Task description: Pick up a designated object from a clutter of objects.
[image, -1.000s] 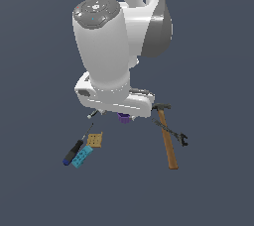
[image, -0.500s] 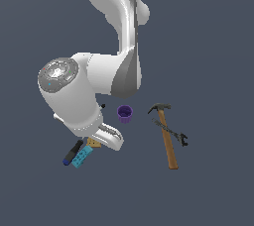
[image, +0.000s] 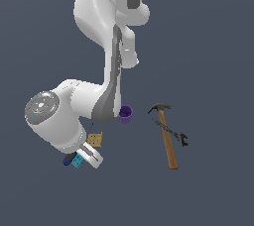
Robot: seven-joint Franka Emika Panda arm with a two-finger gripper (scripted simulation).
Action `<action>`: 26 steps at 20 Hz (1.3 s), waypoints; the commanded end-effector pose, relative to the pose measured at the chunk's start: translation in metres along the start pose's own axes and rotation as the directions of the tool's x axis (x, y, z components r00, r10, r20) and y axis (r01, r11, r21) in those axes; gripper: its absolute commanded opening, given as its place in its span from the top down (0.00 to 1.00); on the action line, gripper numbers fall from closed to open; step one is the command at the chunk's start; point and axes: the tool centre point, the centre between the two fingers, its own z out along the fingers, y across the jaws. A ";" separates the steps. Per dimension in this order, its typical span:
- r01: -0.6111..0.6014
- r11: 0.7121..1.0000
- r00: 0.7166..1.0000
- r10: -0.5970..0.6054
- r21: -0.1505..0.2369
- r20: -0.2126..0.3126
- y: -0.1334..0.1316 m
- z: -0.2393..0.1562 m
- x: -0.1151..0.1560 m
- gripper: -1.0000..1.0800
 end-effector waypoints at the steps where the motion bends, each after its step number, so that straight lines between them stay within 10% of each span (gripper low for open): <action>1: -0.024 1.000 1.000 0.024 -0.004 -0.004 0.007 0.011 0.008 0.04; 26: -0.056 0.998 0.998 0.056 -0.009 -0.007 0.017 0.077 0.016 0.04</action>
